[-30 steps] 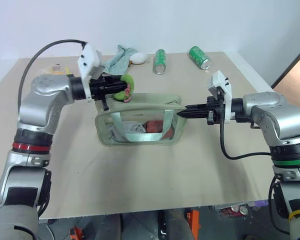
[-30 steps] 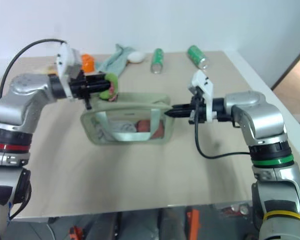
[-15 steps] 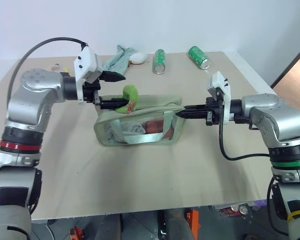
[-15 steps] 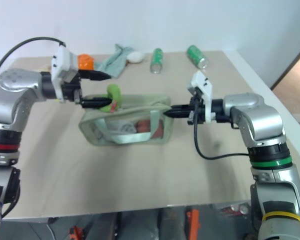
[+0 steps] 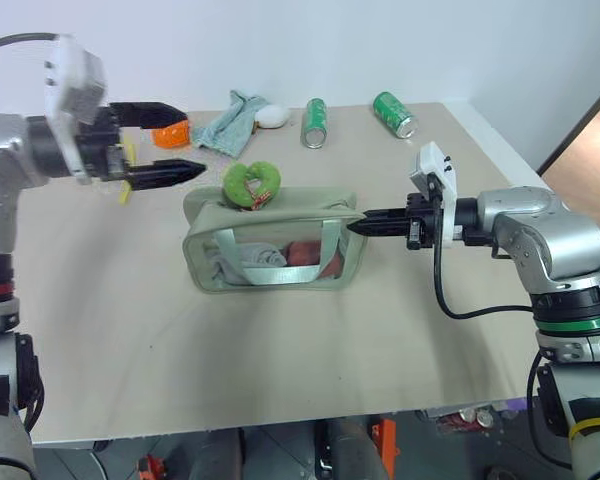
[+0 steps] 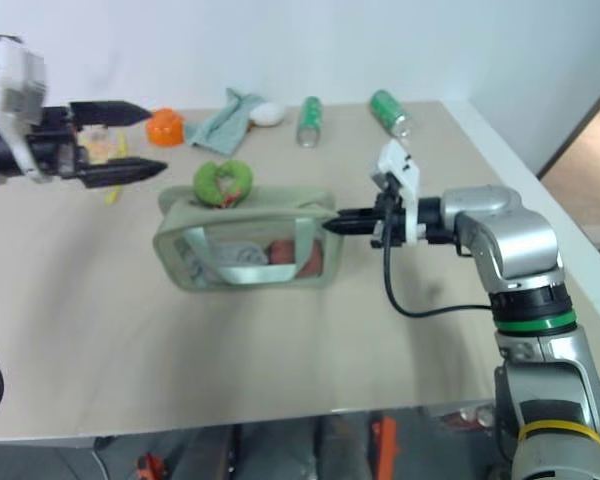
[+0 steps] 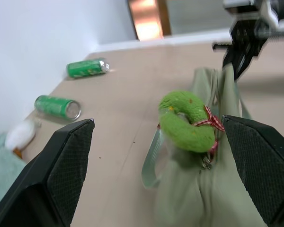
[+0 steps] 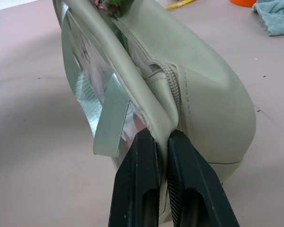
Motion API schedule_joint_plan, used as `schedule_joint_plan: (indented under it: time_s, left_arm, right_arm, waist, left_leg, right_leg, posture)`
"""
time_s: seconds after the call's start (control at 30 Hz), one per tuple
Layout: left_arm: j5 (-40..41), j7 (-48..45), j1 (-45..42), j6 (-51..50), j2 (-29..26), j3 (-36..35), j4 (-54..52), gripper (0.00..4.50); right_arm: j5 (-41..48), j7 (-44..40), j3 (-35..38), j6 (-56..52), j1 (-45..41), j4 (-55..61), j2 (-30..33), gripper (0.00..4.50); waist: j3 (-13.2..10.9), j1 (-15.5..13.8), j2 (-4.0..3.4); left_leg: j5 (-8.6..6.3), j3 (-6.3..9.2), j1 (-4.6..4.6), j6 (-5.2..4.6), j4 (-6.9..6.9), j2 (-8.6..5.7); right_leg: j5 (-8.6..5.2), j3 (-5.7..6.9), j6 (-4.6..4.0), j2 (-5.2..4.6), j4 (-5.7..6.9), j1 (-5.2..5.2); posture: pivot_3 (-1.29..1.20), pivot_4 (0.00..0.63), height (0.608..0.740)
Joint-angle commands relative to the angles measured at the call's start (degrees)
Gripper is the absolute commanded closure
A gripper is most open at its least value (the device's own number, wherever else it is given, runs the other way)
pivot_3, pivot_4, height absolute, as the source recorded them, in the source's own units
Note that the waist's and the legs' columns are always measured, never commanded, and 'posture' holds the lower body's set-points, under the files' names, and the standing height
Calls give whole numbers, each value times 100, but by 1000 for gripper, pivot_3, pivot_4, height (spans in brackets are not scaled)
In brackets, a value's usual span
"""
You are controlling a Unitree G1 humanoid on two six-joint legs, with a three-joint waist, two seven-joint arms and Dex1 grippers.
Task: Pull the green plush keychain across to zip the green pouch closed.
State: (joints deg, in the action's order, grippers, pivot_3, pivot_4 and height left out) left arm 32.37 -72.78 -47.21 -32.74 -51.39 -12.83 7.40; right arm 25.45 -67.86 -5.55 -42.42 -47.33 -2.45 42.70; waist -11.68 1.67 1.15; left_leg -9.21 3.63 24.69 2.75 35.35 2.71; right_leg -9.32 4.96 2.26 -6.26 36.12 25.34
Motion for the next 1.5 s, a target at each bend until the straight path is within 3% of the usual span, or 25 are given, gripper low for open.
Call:
schedule_joint_plan:
  time_s: [0.03,0.23,0.57,0.6,0.9,0.97,1.0,1.17,1.37,1.4,1.43,1.5]
  left_arm:
    - [576,50,1001,-358,-100,-751,-727,24]
    - [1044,730,2664,-743,331,-1181,-1601,24]
    - [1166,1382,2783,-790,797,-721,-1776,24]
    - [1156,1422,2733,-781,824,-678,-1713,521]
    - [1227,1163,2640,-695,970,-233,-1680,3402]
    - [1270,1191,2626,-733,1000,-233,-1688,4250]
    - [1252,1217,2620,-734,1015,-215,-1682,4473]
    - [1039,1581,2617,-704,1172,-67,-1613,4473]
    - [1050,1716,2663,-700,1251,-41,-1712,4500]
    - [1053,1729,2664,-703,1256,-39,-1721,4500]
    - [1054,1741,2665,-702,1260,-37,-1728,4500]
    - [1070,1772,2665,-699,1276,-39,-1740,4500]
  right_arm:
    - [1,-41,30,47,-99,74,21,4275]
    - [-25,-104,-46,66,-132,15,-3,4275]
    - [-75,-178,-66,64,-203,-29,3,4275]
    - [-75,-176,-60,56,-194,-16,9,4275]
    - [-32,-91,50,-28,-79,104,68,4275]
    - [-12,-71,76,-56,-39,153,83,4275]
    - [-9,-62,84,-61,-22,168,87,4275]
    - [52,21,188,-106,80,179,87,4275]
    - [310,-183,377,-177,87,235,230,2350]
    - [357,-250,411,-177,87,236,283,2254]
    - [398,-302,442,-174,84,237,337,1650]
    - [490,-434,576,-124,37,177,469,1009]
  waist:
    - [0,11,0]
    - [0,11,1]
    - [0,-26,3]
    - [0,-27,3]
    - [0,-31,3]
    - [0,-35,3]
    - [0,-36,3]
    - [0,-54,3]
    - [1,-66,4]
    - [1,-69,4]
    - [1,-70,4]
    - [0,-70,4]
  left_leg:
    - [0,-1,-2,0,-1,2]
    - [-1,-8,-6,1,2,7]
    - [-1,-13,-10,1,6,17]
    - [-1,-13,-10,1,6,17]
    - [-1,-15,-9,1,6,18]
    - [-1,-16,-9,2,7,18]
    - [-1,-16,-9,2,7,18]
    - [-1,-16,-9,2,7,18]
    - [-1,-16,-8,2,14,18]
    - [-1,-16,-8,2,13,18]
    - [-1,-16,-7,2,13,18]
    - [-1,-16,-7,2,13,18]
  right_leg:
    - [0,-1,0,1,0,0]
    - [0,-3,-14,3,0,-1]
    - [9,-3,-26,13,1,-2]
    - [9,-5,-26,14,1,-2]
    - [8,-9,-26,16,0,-1]
    - [8,-9,-26,16,-1,-1]
    - [8,-9,-26,16,-1,-1]
    - [8,-9,-26,16,-1,-3]
    - [9,-10,-24,15,-2,-5]
    - [9,-9,-24,15,-1,-6]
    - [9,-9,-24,15,-2,-5]
    - [9,-10,-24,15,-3,-5]
  posture:
    - [0,150,740]
    - [0,150,740]
    - [0,150,740]
    - [0,150,740]
    - [0,150,740]
    - [0,150,740]
    - [0,150,740]
    - [0,150,740]
    - [0,150,740]
    - [0,150,740]
    - [0,150,740]
    - [0,150,740]
